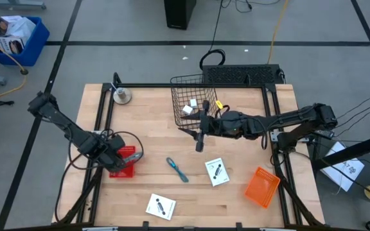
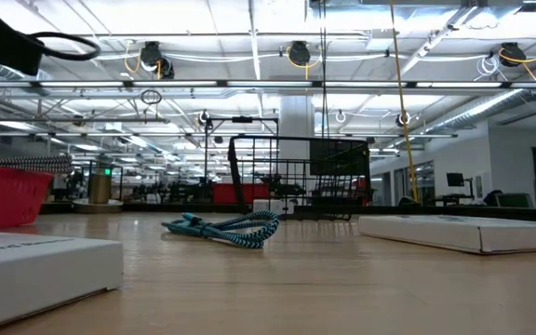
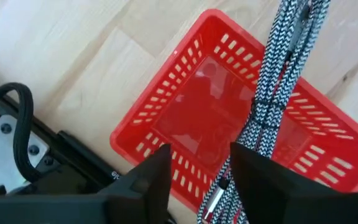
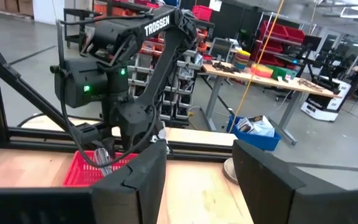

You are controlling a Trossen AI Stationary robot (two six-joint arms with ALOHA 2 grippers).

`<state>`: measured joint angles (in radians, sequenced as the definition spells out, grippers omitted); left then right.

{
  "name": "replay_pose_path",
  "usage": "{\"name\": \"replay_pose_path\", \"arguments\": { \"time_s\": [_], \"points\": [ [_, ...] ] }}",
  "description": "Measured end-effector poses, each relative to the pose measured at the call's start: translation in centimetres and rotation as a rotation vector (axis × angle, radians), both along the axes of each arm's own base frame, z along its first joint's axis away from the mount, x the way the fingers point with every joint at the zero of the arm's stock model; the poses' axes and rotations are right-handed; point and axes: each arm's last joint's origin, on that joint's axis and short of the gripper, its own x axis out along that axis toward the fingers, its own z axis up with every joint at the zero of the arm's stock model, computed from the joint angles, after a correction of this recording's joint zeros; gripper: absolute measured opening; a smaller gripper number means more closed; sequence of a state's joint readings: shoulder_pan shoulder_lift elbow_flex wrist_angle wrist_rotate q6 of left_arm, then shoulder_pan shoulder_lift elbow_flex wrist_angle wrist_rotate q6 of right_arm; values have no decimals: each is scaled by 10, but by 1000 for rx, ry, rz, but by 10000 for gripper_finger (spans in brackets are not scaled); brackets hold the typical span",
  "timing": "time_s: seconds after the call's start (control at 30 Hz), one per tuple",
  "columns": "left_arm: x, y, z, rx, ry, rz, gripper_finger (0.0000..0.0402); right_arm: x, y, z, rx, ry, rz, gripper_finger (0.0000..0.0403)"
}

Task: Pick and place items into bin
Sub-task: Put the white black striped charger wire into the red basket

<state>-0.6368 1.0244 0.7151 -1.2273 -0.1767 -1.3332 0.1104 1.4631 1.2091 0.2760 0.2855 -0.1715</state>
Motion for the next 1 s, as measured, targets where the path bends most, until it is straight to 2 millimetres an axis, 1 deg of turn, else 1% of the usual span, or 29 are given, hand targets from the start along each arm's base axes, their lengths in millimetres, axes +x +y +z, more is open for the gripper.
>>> {"name": "replay_pose_path", "arguments": {
  "time_s": [0.2,0.37,0.43,0.57,0.63,0.73,0.87,1.0],
  "points": [
    [2,2,0,-6,6,-2,208,0,0,0,1,-5,0,180],
    [4,0,0,-8,5,-116,221,0,0,0,1,-4,-1,177],
    [7,-2,0,-20,-25,-181,229,0,0,0,1,-4,-1,177],
    [18,-9,2,-45,-144,-302,252,0,0,0,0,-4,-2,180],
    [20,-11,3,-48,-169,-327,263,0,-2,0,0,-4,-6,180],
    [20,-9,2,-23,-150,-320,274,0,-3,0,1,-4,-9,178],
    [16,-5,-4,44,-48,-310,275,0,-3,0,1,-4,-9,177],
    [21,-8,-11,81,-6,-327,276,0,-2,0,2,-4,-8,180]
  ]
}}
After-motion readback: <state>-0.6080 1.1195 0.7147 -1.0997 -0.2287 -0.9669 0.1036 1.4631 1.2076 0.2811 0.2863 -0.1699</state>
